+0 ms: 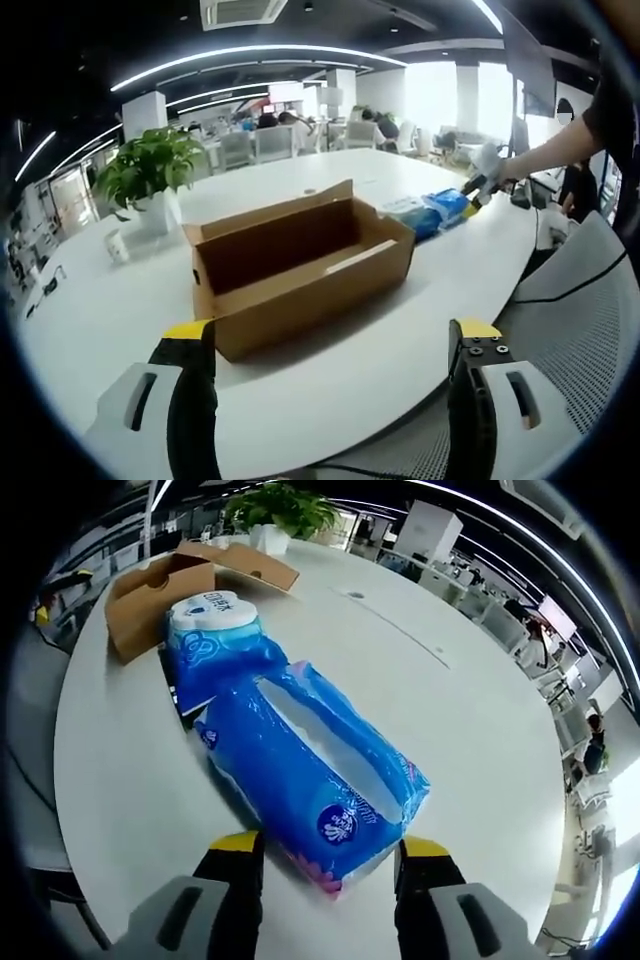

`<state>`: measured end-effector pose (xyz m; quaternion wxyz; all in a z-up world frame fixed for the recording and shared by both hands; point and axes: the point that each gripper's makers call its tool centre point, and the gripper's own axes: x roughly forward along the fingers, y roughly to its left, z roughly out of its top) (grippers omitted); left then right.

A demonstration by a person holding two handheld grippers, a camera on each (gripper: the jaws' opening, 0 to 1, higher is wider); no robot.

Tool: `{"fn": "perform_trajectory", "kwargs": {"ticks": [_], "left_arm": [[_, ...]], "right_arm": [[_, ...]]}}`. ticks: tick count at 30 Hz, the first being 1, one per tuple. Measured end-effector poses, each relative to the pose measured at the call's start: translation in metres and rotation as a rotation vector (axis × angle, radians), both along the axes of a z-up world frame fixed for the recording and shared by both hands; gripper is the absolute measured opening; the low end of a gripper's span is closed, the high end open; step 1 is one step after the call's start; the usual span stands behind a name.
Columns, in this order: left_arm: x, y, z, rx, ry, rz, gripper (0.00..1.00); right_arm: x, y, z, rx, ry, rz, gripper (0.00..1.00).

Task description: Operate the shoe box by opening the lid, removing the specified soft item, and placing it in the target area until the item is outside and the box remains undamaged.

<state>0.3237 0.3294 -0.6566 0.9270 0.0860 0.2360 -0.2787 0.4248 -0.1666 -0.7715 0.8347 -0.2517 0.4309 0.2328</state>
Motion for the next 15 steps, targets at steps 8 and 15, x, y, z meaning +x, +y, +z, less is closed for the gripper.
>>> {"fn": "perform_trajectory", "kwargs": {"ticks": [8,15], "left_arm": [[-0.001,-0.001,0.001,-0.001,-0.006,-0.003,0.96],[-0.002,-0.002,0.001,0.002,-0.005,-0.015,0.96]], "right_arm": [[-0.002,-0.003,0.007,0.01,-0.013,-0.022,0.55],[-0.009,-0.002,0.017,0.022,-0.02,-0.042,0.61]]}}
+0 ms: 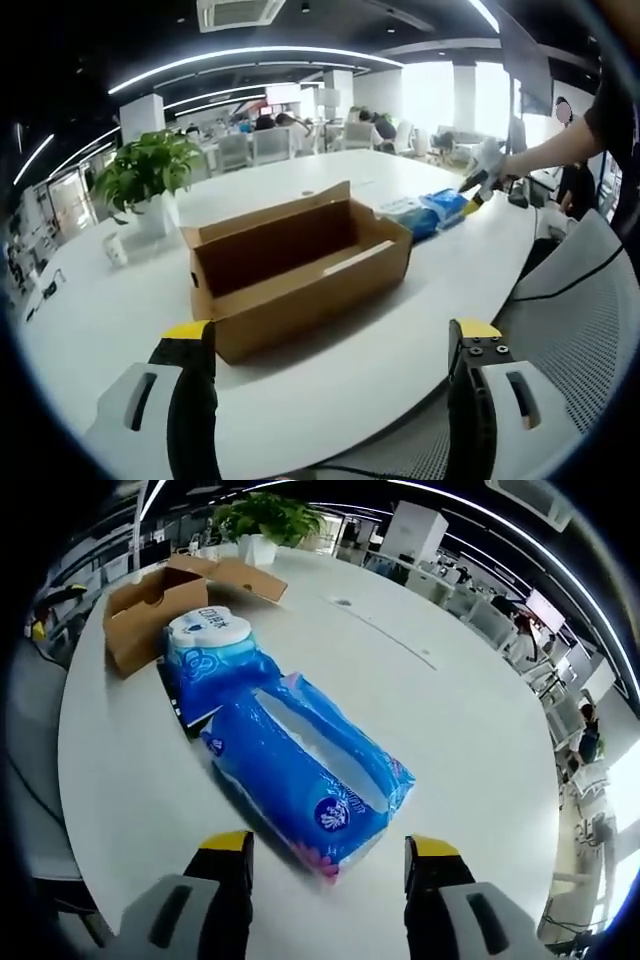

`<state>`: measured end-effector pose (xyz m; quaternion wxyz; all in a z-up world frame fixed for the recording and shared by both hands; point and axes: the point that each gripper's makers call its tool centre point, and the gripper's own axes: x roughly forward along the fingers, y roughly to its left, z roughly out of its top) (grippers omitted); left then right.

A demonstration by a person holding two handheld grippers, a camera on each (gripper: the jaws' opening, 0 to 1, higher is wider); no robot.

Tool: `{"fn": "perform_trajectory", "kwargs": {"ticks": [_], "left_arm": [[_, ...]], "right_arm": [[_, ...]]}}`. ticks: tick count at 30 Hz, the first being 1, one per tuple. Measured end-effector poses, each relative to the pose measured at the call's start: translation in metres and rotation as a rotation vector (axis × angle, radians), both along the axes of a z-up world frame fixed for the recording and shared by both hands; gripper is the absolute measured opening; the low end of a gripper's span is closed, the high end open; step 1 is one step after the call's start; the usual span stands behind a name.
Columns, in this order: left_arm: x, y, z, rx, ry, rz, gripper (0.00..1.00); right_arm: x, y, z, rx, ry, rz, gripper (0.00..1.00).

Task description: Operate the shoe box by opening the lid, removing the specified soft item, and placing it in the target area until the item is outside and the box remains undamaged.

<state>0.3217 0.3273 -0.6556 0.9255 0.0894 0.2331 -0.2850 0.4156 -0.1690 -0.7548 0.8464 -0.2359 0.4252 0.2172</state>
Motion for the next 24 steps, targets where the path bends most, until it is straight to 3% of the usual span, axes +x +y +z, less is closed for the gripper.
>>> {"fn": "perform_trajectory", "kwargs": {"ticks": [11,24], "left_arm": [[-0.001,-0.002,0.001,-0.006,-0.002,-0.008,0.96],[0.001,-0.001,0.002,-0.017,-0.009,0.001,0.97]], "right_arm": [[-0.009,0.01,0.015,0.004,0.008,0.032,0.72],[-0.012,0.053,0.046,0.073,-0.005,0.147,0.8]]}}
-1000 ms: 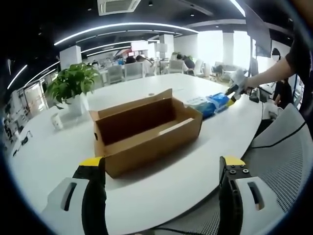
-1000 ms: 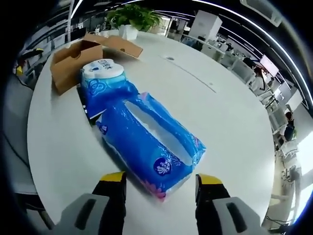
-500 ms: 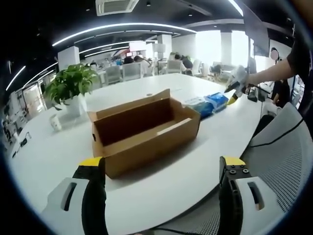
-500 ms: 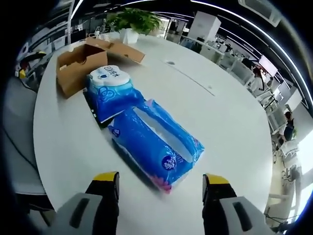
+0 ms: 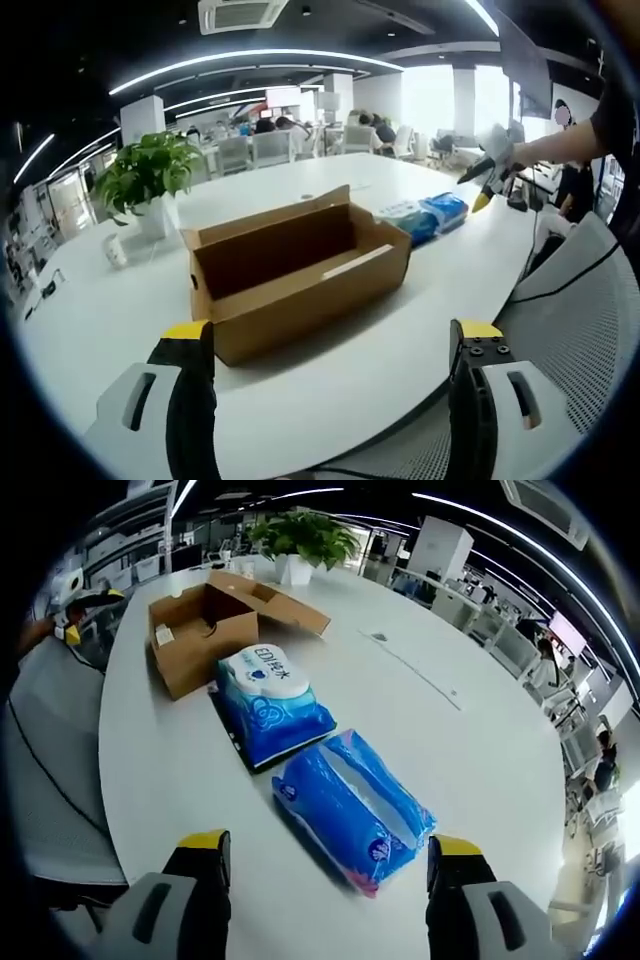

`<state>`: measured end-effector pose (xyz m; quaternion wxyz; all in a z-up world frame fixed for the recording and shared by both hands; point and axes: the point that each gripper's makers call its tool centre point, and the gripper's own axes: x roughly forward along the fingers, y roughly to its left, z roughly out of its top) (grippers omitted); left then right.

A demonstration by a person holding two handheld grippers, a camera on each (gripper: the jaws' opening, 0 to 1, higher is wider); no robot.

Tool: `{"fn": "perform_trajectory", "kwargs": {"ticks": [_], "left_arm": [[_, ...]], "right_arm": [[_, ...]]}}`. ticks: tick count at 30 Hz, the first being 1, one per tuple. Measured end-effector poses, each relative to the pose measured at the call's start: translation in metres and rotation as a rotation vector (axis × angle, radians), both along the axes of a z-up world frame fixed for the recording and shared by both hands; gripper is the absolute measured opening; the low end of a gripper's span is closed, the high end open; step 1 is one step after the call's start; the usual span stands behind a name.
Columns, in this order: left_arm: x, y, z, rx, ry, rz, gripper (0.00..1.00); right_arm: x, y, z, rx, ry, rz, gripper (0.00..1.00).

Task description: Operate the shoe box by opening the lid, removing the specified soft item, and placing it in the target area until the item is outside and the box remains undamaged.

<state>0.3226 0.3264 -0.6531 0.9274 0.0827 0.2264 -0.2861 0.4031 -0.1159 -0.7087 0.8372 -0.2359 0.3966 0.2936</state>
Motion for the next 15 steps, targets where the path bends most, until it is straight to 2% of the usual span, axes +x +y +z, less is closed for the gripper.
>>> {"fn": "perform_trajectory", "kwargs": {"ticks": [8,15], "left_arm": [[0.0,0.0,0.0,-0.005,0.002,0.002,0.98],[0.0,0.0,0.0,-0.003,0.0,0.001,0.99]], "right_arm": [[0.002,0.036,0.016,0.051,-0.002,0.072,0.81],[0.002,0.056,0.018,0.038,0.003,0.139,0.8]]}}
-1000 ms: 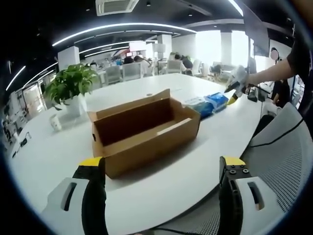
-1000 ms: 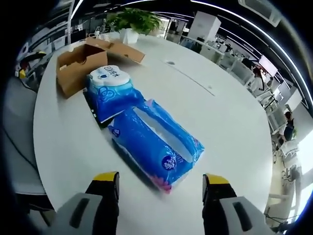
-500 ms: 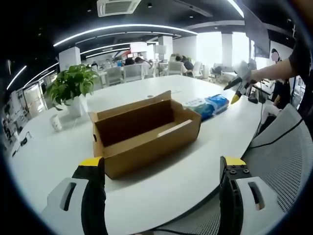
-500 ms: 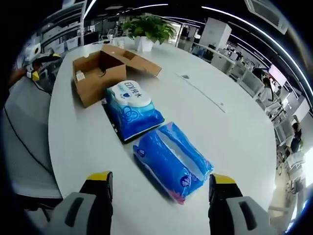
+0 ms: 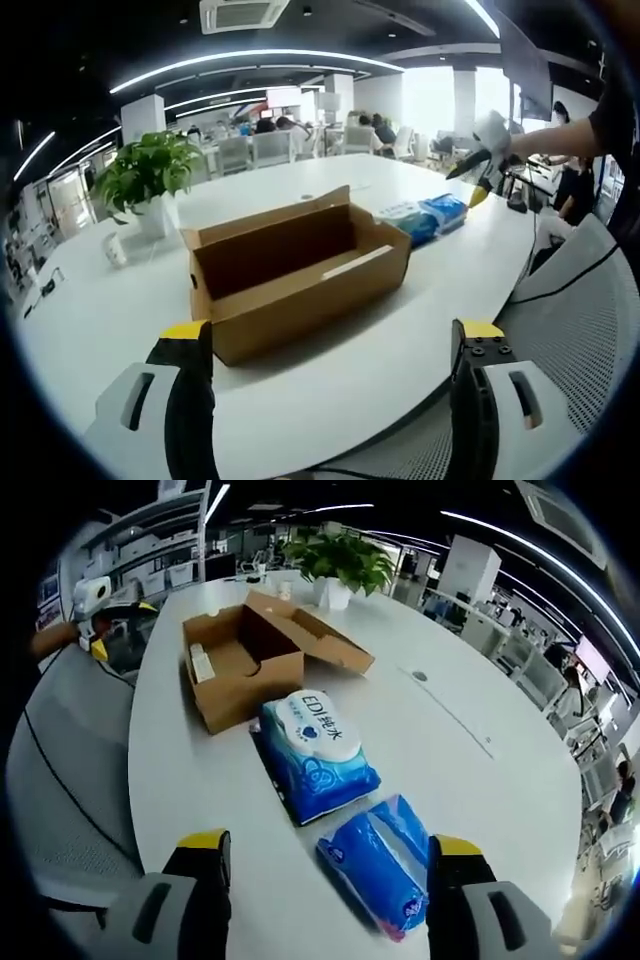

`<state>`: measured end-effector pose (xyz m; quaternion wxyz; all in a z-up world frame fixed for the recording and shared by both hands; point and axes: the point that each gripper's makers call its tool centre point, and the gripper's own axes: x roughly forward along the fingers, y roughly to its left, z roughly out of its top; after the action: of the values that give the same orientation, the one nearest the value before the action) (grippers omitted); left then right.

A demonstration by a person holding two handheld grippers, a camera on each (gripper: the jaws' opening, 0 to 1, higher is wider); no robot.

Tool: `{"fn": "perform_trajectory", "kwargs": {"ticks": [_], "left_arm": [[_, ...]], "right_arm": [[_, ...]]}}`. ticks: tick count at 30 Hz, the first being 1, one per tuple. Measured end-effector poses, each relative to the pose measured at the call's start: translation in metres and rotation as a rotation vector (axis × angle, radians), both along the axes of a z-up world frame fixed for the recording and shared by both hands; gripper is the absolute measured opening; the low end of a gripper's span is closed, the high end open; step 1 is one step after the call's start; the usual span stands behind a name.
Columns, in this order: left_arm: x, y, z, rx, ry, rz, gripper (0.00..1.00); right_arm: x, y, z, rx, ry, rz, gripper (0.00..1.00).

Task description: Operate the shoe box by opening the lid, removing the specified soft item, and placing it in the target area until the item is outside and the box remains undamaged.

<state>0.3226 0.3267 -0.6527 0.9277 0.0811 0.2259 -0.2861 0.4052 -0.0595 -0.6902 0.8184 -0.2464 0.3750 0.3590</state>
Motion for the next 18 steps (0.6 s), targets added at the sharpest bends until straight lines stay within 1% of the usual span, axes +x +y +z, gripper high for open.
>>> {"fn": "perform_trajectory", "kwargs": {"ticks": [18], "left_arm": [[0.0,0.001,0.0,-0.002,-0.001,0.006,0.99]], "right_arm": [[0.009,0.045,0.009,0.018,0.004,0.118,0.75]]}}
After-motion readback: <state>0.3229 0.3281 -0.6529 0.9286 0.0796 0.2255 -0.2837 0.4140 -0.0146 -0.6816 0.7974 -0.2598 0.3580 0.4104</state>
